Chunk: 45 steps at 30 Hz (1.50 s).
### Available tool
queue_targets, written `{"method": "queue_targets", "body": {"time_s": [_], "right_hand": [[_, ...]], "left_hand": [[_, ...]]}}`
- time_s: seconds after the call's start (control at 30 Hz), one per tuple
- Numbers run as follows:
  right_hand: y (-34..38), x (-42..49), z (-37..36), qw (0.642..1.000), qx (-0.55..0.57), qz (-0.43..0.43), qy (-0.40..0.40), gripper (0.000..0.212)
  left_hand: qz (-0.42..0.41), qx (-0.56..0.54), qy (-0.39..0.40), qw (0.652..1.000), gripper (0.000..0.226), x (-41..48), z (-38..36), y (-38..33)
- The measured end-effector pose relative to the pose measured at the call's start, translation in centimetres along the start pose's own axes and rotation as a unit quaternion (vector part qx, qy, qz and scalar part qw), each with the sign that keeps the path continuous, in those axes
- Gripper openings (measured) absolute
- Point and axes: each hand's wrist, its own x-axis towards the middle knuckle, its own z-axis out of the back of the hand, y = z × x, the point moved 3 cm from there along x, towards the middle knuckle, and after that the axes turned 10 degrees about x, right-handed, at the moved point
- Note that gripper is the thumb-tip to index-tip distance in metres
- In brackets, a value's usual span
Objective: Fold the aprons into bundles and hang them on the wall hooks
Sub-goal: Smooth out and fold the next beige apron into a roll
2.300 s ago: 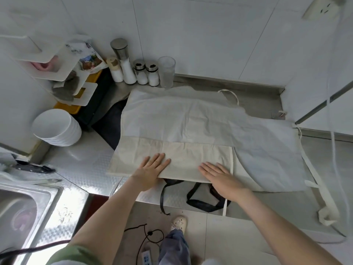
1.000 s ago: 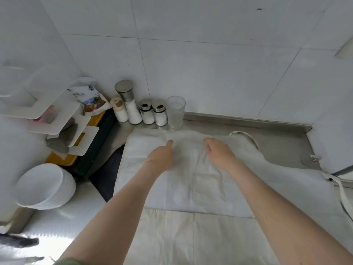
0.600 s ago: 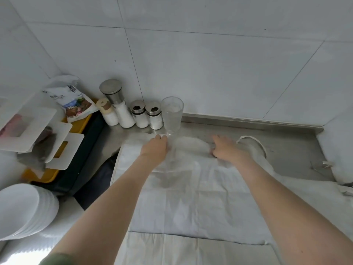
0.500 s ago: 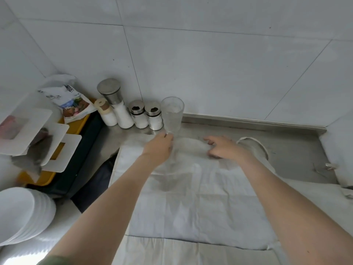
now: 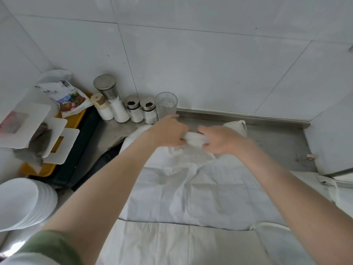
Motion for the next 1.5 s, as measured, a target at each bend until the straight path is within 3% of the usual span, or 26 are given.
{"method": "queue_targets", "body": {"time_s": [0.17, 0.27, 0.33, 0.43, 0.5, 0.57, 0.6, 0.63, 0.67, 0.73, 0.8, 0.87, 0.97, 1.07, 1.1, 1.17, 1.23, 1.33, 1.5], "right_hand": [[0.0, -3.2, 1.9, 0.991, -0.115, -0.012, -0.071, 0.026], [0.8, -5.8, 1.5, 0.986, -0.126, -0.003, -0.114, 0.026], [1.1, -7.4, 0.3, 0.988, -0.103, 0.001, -0.112, 0.025], [1.7, -10.0, -2.6, 0.997, -0.075, 0.000, -0.023, 0.029], [2.4, -11.9, -4.6, 0.995, -0.051, -0.004, 0.081, 0.037], [2.1, -13.4, -6.7, 0.980, 0.007, -0.045, 0.192, 0.044], [1.7, -14.0, -7.6, 0.972, 0.047, -0.070, 0.221, 0.045], [1.1, -14.4, -8.3, 0.968, 0.094, -0.092, 0.215, 0.044], [0.2, -14.4, -8.7, 0.968, 0.145, -0.109, 0.175, 0.041], [-2.0, -14.3, -8.8, 0.958, 0.238, -0.157, 0.021, 0.034], [-5.1, -14.3, -8.8, 0.925, 0.260, -0.232, -0.153, 0.026], [-7.7, -14.5, -8.8, 0.885, 0.250, -0.320, -0.227, 0.041], [-10.0, -14.6, -9.2, 0.820, 0.311, -0.417, -0.238, 0.058], [-11.8, -13.7, -9.8, 0.770, 0.419, -0.419, -0.234, 0.060], [-11.9, -13.6, -10.1, 0.734, 0.486, -0.408, -0.242, 0.058], [-11.6, -13.3, -10.4, 0.646, 0.619, -0.358, -0.267, 0.030], [-12.0, -13.2, -10.4, 0.604, 0.670, -0.315, -0.295, 0.023], [-12.6, -13.5, -10.9, 0.578, 0.703, -0.269, -0.315, 0.016], [-12.2, -14.9, -13.2, 0.596, 0.707, -0.285, -0.252, 0.010]], "left_hand": [[0.060, 0.053, 0.054, 0.995, 0.024, -3.7, 2.2, -0.1], [0.100, 0.047, 0.034, 0.993, 0.018, -6.5, 2.8, -0.7], [0.114, 0.050, 0.052, 0.991, 0.029, -8.1, 2.3, -1.2], [0.071, 0.062, 0.123, 0.988, 0.043, -11.0, 1.3, -3.1], [0.072, 0.001, 0.238, 0.969, 0.060, -13.1, 0.3, -4.6], [0.133, -0.164, 0.387, 0.898, 0.068, -15.4, -0.7, -5.8], [0.157, -0.233, 0.426, 0.860, 0.068, -16.3, -1.1, -6.5], [0.172, -0.269, 0.426, 0.847, 0.067, -16.7, -1.5, -6.8], [0.181, -0.267, 0.396, 0.859, 0.066, -16.6, -2.0, -6.7], [0.193, -0.188, 0.282, 0.921, 0.052, -15.6, -3.1, -6.4], [0.194, -0.128, 0.154, 0.960, 0.037, -14.4, -3.9, -6.1], [0.202, -0.082, 0.092, 0.972, 0.037, -13.3, -4.9, -5.9], [0.232, -0.055, 0.058, 0.969, 0.037, -11.7, -6.4, -5.3], [0.236, -0.129, 0.053, 0.962, 0.025, -10.0, -7.5, -5.1], [0.231, -0.162, 0.054, 0.958, 0.023, -9.6, -7.7, -5.2], [0.224, -0.220, 0.054, 0.948, 0.021, -9.2, -8.0, -5.1], [0.227, -0.238, 0.045, 0.943, 0.021, -9.3, -8.0, -4.5], [0.246, -0.192, 0.059, 0.948, 0.021, -9.1, -8.2, -3.1], [0.249, -0.085, 0.052, 0.963, 0.029, -7.9, -8.0, -3.6]]}}
